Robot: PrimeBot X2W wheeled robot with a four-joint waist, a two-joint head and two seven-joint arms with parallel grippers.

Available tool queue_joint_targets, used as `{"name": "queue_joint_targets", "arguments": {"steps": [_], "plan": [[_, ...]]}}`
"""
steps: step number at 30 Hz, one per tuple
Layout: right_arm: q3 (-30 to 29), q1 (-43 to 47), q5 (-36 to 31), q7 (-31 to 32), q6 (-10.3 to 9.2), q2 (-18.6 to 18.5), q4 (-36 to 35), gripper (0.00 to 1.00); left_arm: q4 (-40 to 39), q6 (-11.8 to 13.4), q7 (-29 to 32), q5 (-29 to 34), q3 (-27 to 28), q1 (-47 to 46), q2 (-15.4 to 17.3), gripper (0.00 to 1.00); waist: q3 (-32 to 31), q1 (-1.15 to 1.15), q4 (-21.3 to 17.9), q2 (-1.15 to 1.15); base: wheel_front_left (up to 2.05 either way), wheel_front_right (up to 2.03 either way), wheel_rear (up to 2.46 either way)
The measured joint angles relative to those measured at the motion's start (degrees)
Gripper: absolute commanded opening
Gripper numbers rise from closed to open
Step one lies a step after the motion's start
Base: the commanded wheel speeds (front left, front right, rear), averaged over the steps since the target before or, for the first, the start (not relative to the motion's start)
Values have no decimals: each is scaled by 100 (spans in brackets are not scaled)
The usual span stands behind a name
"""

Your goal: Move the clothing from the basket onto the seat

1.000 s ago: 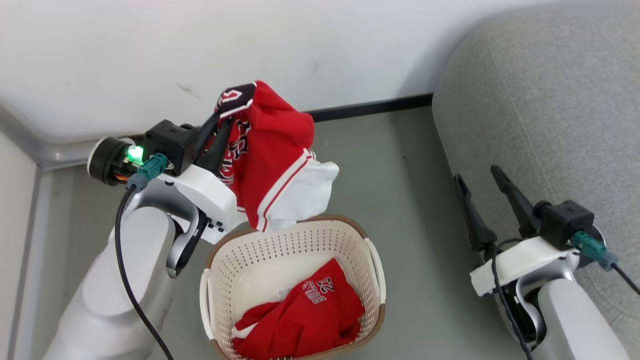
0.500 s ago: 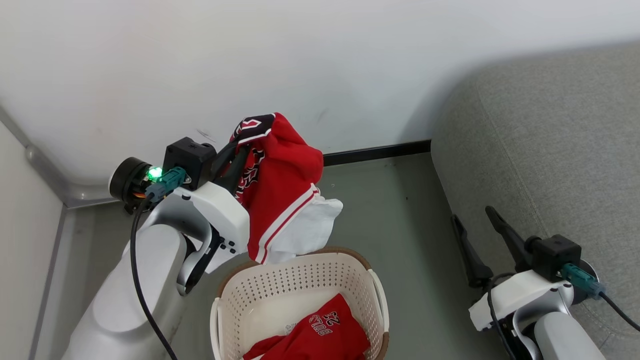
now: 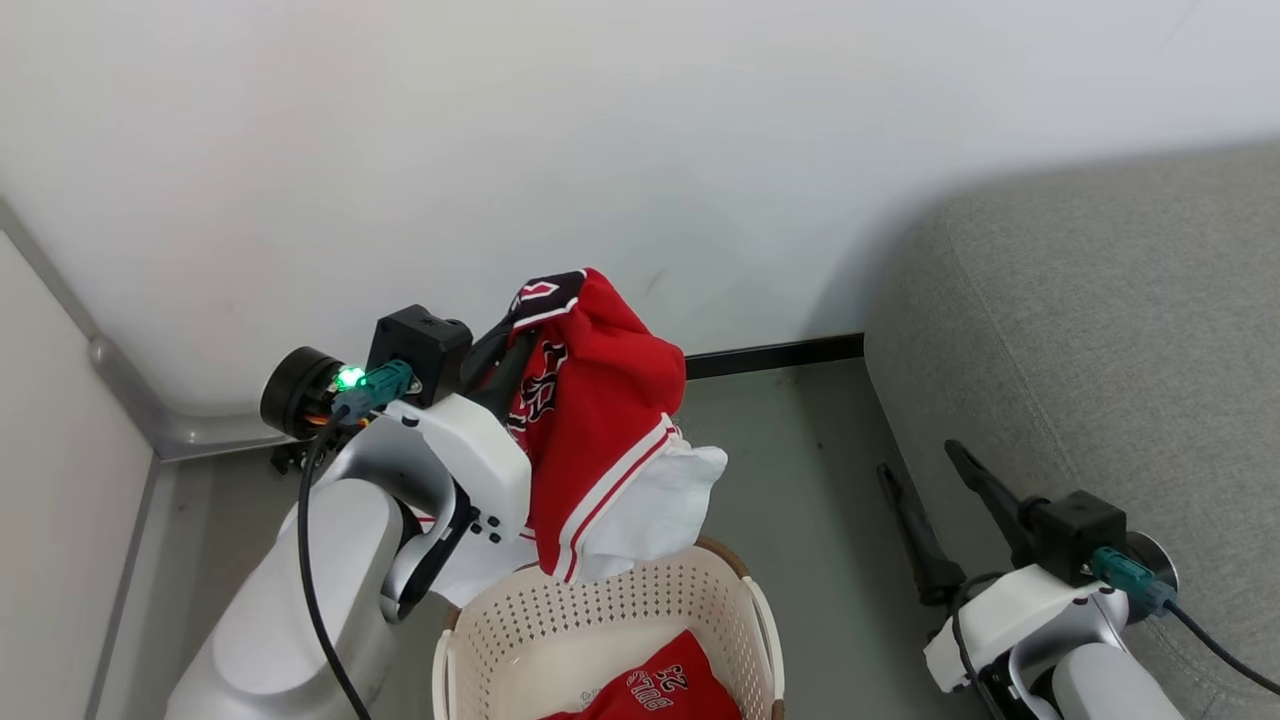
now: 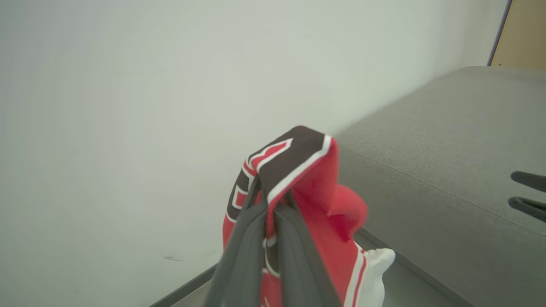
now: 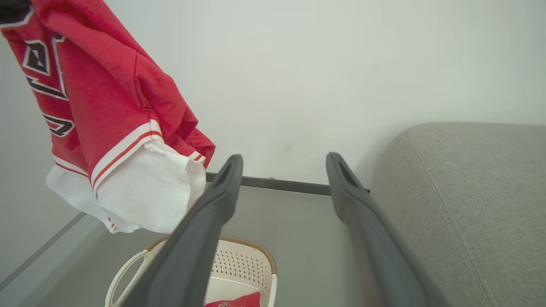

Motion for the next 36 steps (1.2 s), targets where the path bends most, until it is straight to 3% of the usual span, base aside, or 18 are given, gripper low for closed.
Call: {"name": "queue_joint_targets", "arguments": {"steps": [18,36], "plan": [[842,-402,63,91,0,-121,49,100,-420,-68,383,-107,-504,6,-335,0,1,0,-54,0,0,0,0],[2442,-1729,167,339,2,-546,369,100,-588,-57,489,-171,-755,-23,-405,0,145,0,-11,0,0,0,0]]}}
